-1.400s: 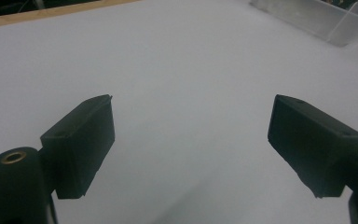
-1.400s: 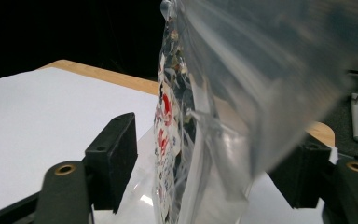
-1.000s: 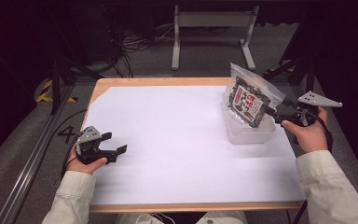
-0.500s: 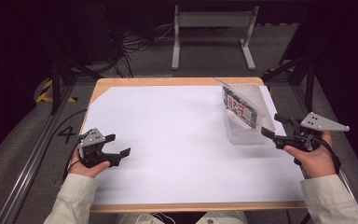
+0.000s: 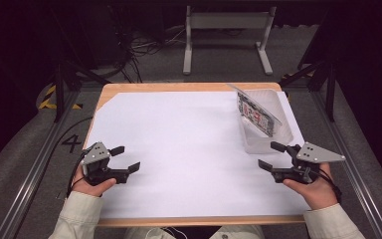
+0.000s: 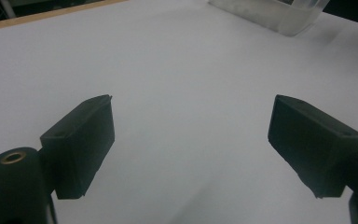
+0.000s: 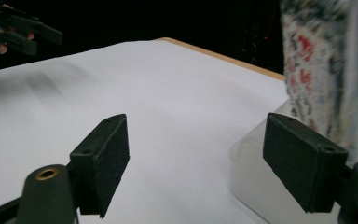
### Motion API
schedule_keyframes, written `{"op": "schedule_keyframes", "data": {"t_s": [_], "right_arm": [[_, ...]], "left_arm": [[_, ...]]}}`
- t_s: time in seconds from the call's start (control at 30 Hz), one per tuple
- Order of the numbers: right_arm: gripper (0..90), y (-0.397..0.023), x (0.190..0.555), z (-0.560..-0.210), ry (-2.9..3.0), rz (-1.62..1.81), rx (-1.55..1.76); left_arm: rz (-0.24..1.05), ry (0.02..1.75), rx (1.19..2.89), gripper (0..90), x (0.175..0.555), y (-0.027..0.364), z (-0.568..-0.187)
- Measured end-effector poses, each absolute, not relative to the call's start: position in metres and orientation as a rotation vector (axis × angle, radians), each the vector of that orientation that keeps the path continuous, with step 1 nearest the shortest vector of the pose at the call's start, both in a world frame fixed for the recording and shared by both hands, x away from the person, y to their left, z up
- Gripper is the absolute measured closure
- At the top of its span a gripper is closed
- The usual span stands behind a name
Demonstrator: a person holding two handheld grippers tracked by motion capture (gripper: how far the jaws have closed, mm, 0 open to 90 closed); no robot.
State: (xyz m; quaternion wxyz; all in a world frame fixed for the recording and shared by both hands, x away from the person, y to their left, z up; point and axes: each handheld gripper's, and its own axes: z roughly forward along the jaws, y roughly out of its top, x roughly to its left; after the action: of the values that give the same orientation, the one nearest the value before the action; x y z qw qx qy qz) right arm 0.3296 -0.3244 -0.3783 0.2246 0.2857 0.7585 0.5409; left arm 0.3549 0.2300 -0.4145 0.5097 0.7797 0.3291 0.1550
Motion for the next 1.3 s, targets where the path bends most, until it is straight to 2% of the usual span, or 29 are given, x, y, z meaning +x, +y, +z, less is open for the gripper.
{"op": "schedule_keyframes", "data": {"t_s": [0.7, 1.3], "right_arm": [[23.1, -0.296, 0.344, -0.436, 2.179, 1.466, 0.799], [20.0, -0.289, 0.355, -0.443, 2.293, 1.361, 0.862]], "left_arm": [[0.360, 0.741, 1.903, 14.8, 0.349, 0.225, -0.430], [0.377, 0.803, 1.911, 15.0, 0.349, 0.225, -0.440]]}}
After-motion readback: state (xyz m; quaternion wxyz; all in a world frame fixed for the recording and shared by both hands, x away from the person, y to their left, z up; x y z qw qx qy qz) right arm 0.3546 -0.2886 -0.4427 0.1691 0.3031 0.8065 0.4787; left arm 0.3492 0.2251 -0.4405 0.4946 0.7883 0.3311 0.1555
